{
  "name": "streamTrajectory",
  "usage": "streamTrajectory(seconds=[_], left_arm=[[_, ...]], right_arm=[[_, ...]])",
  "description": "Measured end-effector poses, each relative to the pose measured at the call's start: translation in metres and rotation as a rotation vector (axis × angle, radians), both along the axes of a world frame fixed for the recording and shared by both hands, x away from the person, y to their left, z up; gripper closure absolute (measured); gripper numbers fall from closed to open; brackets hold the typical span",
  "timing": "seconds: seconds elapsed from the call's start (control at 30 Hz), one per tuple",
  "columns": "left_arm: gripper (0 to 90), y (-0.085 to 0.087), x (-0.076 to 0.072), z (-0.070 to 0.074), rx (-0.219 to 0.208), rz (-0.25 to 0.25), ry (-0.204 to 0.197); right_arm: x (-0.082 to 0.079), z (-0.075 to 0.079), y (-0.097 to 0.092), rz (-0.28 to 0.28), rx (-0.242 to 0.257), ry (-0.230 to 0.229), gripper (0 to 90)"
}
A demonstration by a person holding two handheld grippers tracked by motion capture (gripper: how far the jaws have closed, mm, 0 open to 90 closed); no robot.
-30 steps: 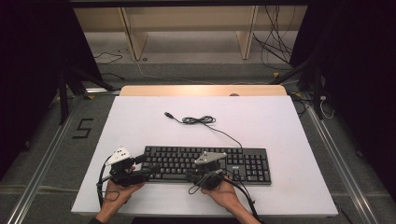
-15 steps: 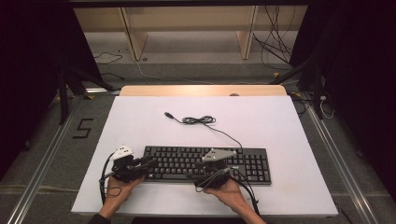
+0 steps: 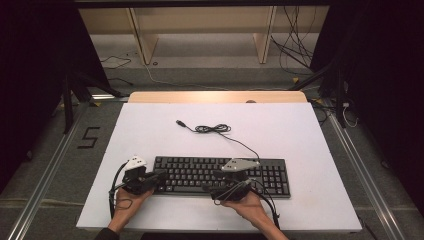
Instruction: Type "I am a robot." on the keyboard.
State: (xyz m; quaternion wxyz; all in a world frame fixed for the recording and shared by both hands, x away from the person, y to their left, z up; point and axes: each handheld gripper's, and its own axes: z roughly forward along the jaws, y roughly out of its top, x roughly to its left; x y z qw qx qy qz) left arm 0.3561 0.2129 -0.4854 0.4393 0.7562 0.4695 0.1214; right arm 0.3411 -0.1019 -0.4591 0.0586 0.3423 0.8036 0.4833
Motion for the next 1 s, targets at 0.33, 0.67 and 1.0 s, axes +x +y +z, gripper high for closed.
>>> streamTrajectory(seconds=[0.33, 0.67, 1.0], left_arm=[[88.8, -0.001, 0.002, -0.001, 0.008, 0.003, 0.006], [88.9, -0.003, 0.004, -0.001, 0.015, -0.004, 0.008], [89.0, -0.004, 0.004, -0.004, 0.024, -0.007, 0.024]], right_arm=[[-0.007, 0.002, -0.006, -0.007, 0.0, -0.019, 34.9], [-0.01, 0.003, -0.011, -0.009, 0.003, -0.032, 34.9], [-0.01, 0.002, -0.011, -0.01, 0.0, -0.03, 34.9]])
